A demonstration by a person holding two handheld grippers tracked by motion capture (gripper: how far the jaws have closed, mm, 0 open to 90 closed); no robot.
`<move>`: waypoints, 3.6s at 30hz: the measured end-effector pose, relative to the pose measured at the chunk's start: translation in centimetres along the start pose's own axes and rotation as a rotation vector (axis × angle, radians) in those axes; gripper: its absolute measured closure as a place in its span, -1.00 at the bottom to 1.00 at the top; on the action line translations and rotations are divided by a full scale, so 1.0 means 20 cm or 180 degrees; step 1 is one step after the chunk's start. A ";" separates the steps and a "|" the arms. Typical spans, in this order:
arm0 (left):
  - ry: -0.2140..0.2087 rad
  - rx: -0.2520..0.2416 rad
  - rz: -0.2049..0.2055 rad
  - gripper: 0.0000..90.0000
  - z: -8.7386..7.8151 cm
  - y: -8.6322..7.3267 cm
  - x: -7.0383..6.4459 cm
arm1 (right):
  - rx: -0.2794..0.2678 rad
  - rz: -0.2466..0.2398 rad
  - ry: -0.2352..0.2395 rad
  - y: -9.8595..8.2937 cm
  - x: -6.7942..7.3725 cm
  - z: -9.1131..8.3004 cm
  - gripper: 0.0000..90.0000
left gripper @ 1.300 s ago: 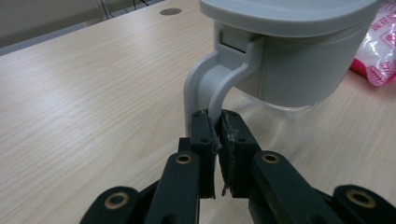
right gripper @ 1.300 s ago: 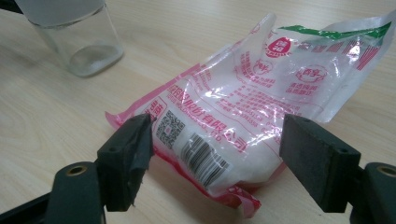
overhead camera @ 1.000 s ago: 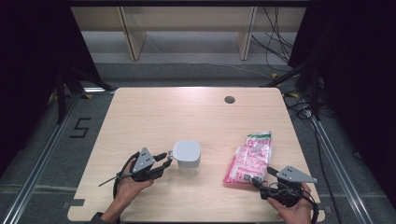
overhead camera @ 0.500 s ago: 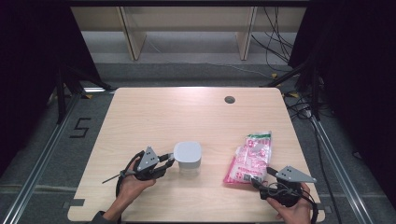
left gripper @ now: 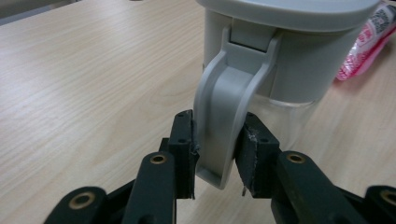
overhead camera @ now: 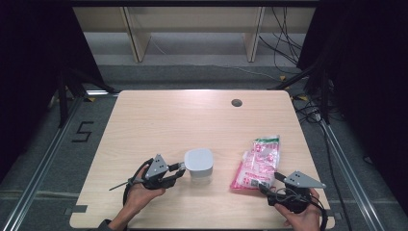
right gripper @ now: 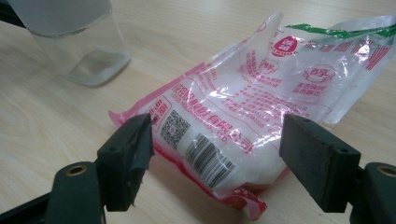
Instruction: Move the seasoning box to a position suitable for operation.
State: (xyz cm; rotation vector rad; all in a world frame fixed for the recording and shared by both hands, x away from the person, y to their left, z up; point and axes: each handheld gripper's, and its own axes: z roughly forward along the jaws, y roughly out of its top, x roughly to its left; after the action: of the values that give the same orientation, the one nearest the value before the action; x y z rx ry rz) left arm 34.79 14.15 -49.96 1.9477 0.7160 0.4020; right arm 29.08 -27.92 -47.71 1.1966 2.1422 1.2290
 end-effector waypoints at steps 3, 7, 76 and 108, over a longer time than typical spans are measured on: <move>-0.0192 0.0033 0.0051 0.49 -0.03 -0.01 -0.03 | 0.0000 0.0001 0.0001 0.00 0.00 0.00 -0.40; -0.0269 0.0027 0.0126 0.44 -0.04 -0.01 -0.06 | 0.0033 0.0075 -0.0007 0.00 0.01 0.00 -0.40; 0.0079 -0.0088 0.0199 0.54 0.21 0.12 0.19 | 0.0029 0.0043 -0.0008 0.00 0.00 0.01 -0.40; -0.0200 -0.0026 0.0226 0.54 0.20 0.12 0.21 | 0.0030 0.0009 0.0024 -0.01 -0.02 0.02 -0.40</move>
State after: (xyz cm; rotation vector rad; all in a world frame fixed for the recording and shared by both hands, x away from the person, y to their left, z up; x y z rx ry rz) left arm 41.07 13.27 -49.84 1.9733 0.6055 0.3848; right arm 29.48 -28.14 -48.13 1.2012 2.1548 1.2277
